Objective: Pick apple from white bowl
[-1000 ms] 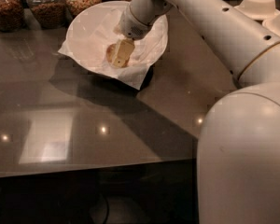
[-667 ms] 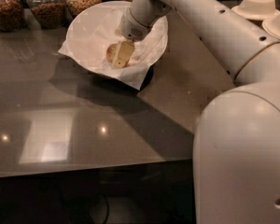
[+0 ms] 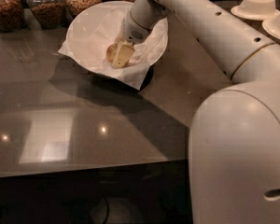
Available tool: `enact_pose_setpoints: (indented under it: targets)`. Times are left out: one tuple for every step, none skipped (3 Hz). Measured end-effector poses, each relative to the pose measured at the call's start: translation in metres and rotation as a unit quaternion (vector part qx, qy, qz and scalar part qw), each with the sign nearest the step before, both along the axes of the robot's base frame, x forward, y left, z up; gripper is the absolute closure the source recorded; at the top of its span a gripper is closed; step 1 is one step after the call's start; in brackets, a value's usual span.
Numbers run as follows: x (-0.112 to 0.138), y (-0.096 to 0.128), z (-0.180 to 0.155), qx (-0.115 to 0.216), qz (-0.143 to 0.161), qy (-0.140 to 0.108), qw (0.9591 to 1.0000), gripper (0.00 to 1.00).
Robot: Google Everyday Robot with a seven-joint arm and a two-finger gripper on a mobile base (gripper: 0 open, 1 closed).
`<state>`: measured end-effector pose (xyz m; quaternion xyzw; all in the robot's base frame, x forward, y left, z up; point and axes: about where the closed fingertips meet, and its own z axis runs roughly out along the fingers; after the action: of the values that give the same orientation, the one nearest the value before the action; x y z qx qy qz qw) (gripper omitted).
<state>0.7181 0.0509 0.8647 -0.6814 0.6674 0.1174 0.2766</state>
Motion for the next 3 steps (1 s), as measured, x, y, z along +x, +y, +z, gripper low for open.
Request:
enact_pose_setpoints:
  targets:
    - [-0.002,-0.002,0.001,0.002,0.0,0.006,1.0,0.65]
    - [-0.008,-0.005,0.011,0.012,0.005,0.008,0.9999,0.88]
    - [-0.013,-0.009,0.028,0.025,0.008,0.003,0.9997,1.0]
